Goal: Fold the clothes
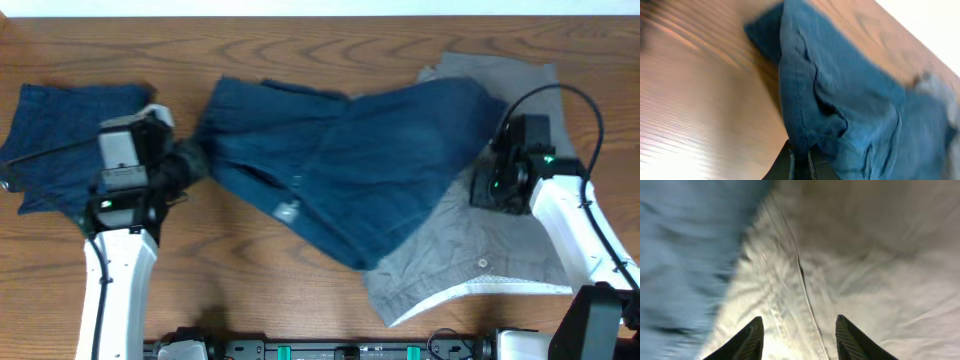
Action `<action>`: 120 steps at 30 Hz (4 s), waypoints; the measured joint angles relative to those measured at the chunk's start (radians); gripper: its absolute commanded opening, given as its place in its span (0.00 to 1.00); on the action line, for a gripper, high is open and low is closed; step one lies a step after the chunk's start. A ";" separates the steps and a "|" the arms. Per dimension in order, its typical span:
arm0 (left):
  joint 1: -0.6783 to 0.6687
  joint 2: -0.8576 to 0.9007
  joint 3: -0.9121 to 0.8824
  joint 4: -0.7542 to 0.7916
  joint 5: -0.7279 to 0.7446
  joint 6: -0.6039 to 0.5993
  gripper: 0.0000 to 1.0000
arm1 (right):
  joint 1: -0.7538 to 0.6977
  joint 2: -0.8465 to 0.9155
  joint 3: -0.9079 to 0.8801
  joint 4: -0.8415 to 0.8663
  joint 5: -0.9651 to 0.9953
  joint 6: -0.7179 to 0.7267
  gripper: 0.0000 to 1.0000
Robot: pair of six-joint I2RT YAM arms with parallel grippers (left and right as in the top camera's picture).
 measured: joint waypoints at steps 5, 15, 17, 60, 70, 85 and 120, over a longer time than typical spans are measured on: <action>0.067 0.000 0.000 0.040 -0.040 -0.019 0.06 | 0.001 0.000 -0.105 0.053 -0.193 -0.045 0.45; 0.080 0.000 0.000 0.027 -0.060 -0.049 0.06 | 0.038 0.008 -0.208 0.228 -0.320 -0.078 0.47; 0.080 0.000 0.000 0.023 -0.062 -0.050 0.06 | 0.053 0.022 -0.208 0.285 -0.347 -0.084 0.47; 0.080 0.015 0.000 -0.009 -0.077 -0.064 0.06 | -0.695 0.154 -0.119 0.418 0.102 0.257 0.77; 0.080 0.015 0.000 -0.021 -0.085 -0.064 0.06 | -0.396 -0.015 -0.092 0.488 -0.159 0.009 0.70; 0.080 0.015 0.000 -0.028 -0.085 -0.064 0.06 | -0.153 0.253 -0.087 0.605 -0.149 -0.180 0.36; 0.079 0.017 -0.037 -0.550 -0.071 -0.064 0.06 | -0.403 0.231 0.157 0.628 -0.395 0.079 0.79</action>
